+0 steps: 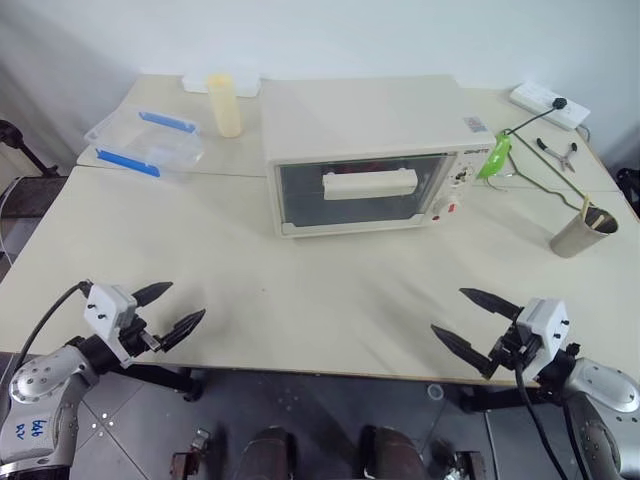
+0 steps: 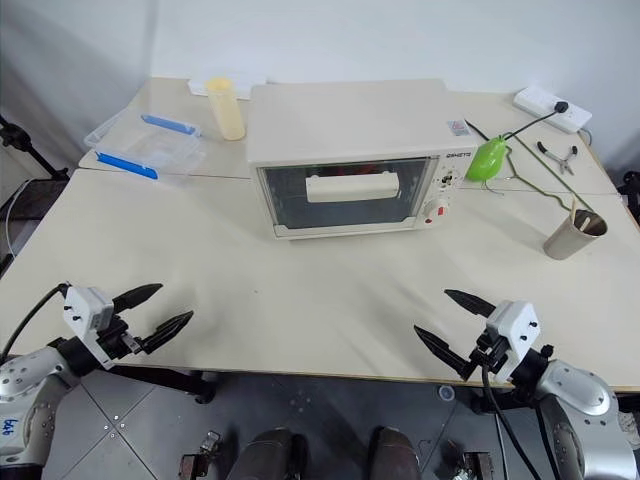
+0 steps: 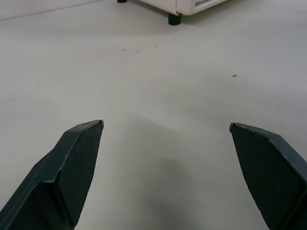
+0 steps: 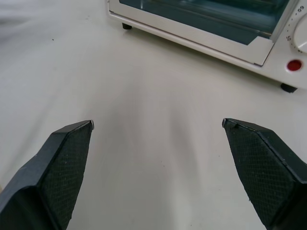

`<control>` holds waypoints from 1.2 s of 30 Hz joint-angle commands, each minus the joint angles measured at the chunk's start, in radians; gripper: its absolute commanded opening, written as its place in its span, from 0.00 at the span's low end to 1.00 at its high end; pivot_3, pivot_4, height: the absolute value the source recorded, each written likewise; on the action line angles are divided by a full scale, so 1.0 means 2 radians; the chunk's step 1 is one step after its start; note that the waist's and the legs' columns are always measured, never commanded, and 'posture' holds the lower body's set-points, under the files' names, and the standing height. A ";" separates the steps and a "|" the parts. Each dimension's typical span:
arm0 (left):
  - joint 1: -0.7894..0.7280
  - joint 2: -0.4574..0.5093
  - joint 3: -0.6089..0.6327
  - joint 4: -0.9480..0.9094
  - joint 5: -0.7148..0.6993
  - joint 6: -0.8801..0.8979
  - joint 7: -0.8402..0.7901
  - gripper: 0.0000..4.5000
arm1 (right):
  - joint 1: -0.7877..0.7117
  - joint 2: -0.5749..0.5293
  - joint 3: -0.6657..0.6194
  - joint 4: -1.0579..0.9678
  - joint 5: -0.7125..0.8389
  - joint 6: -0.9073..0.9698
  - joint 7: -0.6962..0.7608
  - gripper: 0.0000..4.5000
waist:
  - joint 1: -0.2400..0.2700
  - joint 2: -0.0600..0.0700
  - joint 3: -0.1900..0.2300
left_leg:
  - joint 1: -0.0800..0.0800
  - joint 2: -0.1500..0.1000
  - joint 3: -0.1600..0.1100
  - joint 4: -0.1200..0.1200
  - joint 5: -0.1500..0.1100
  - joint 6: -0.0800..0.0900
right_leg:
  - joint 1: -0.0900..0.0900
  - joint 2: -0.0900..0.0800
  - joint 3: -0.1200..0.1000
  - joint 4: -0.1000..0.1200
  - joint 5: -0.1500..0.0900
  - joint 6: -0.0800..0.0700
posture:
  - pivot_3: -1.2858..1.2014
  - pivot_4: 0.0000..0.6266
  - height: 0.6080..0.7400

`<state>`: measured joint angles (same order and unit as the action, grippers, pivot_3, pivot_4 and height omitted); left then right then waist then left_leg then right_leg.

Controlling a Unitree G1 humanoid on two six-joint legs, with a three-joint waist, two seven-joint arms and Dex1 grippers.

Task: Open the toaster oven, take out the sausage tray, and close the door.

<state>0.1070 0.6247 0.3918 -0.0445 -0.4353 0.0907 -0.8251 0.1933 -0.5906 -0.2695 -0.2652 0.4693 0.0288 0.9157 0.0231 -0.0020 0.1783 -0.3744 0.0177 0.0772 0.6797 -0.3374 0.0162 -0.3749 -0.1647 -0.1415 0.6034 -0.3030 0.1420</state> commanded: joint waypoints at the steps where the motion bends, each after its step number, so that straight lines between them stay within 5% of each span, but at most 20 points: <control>1: -0.002 0.001 0.014 -0.019 -0.011 -0.009 0.000 1.00 | -0.007 -0.009 0.000 -0.017 0.004 0.000 0.004 1.00 | 0.000 0.000 0.000 | 0.000 0.000 0.000 0.000 0.000 0.000 | 0.000 0.000 0.000 0.000 0.000 0.000 | 0.52 0.24 1.00; 4: -0.017 -0.001 0.020 -0.034 -0.049 0.033 0.012 1.00 | -0.027 -0.007 0.008 -0.026 0.028 0.023 0.008 1.00 | 0.000 0.000 0.000 | 0.000 0.000 0.000 0.000 0.000 0.000 | 0.000 0.000 0.000 0.000 0.000 0.000 | 0.52 0.24 1.00; 5: -0.021 0.015 0.025 -0.043 -0.112 0.106 -0.006 1.00 | -0.051 -0.002 0.017 -0.030 0.037 0.038 -0.001 1.00 | 0.000 0.000 0.000 | 0.000 0.000 0.000 0.000 0.000 0.000 | 0.000 0.000 0.001 0.000 0.000 0.000 | 0.52 0.24 1.00; 11: -0.062 0.018 0.024 -0.080 -0.172 0.145 -0.028 1.00 | -0.198 0.042 0.045 -0.010 0.115 0.165 -0.069 1.00 | -0.011 0.000 0.000 | 0.001 0.004 0.001 0.001 0.000 0.000 | 0.000 0.001 0.002 0.002 0.000 0.000 | 0.52 0.24 1.00; 25: -0.084 0.012 -0.001 -0.146 -0.185 0.187 0.002 1.00 | -0.354 0.076 0.090 0.186 0.010 0.050 -0.013 1.00 | -0.014 0.000 0.000 | 0.002 0.001 0.004 0.001 -0.003 0.001 | -0.001 0.001 0.003 0.002 0.000 0.000 | 0.52 0.24 1.00; 36: -0.105 0.006 -0.004 -0.137 -0.196 0.196 0.012 1.00 | -0.376 0.086 0.086 0.179 0.031 0.044 0.029 1.00 | -0.013 0.000 0.000 | 0.002 0.001 0.005 0.001 -0.003 0.001 | -0.001 0.001 0.004 0.002 0.000 0.000 | 0.52 0.24 1.00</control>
<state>-0.0868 0.6391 0.3732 -0.3034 -0.8028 0.4820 -0.8011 -0.5509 -0.4054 -0.0836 0.1581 0.4977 0.1140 0.9455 -0.0027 -0.0022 0.1785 -0.3712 0.0204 0.0864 0.6821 -0.3433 0.0173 -0.3775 -0.1622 -0.1334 0.6066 -0.3030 0.1420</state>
